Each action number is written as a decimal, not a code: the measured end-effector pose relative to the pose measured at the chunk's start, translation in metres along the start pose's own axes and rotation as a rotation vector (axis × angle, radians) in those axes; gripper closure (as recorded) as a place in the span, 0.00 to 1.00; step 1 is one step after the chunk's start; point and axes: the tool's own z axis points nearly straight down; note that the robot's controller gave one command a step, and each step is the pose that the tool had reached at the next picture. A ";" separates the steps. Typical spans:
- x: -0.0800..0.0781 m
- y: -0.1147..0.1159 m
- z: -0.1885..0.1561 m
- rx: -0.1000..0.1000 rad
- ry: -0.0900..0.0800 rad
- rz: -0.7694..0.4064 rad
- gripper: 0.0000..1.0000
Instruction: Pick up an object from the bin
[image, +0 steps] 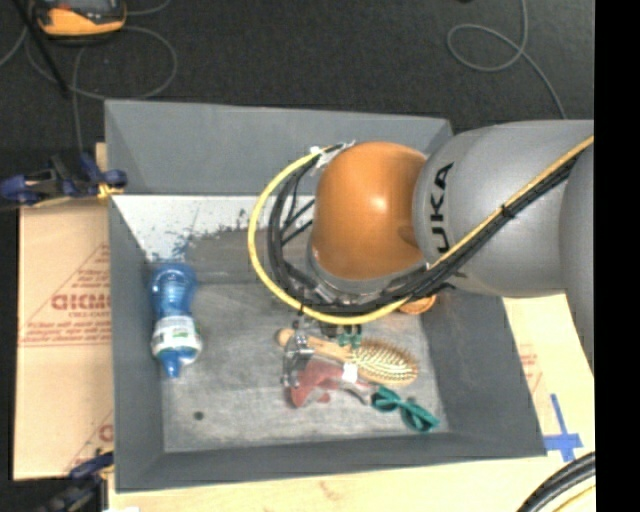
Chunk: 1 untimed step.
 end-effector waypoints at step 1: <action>0.005 -0.020 0.067 0.001 0.003 -0.314 0.00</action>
Offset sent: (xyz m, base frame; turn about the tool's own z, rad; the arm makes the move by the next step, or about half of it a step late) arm -0.0401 -0.0735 -0.1189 0.0907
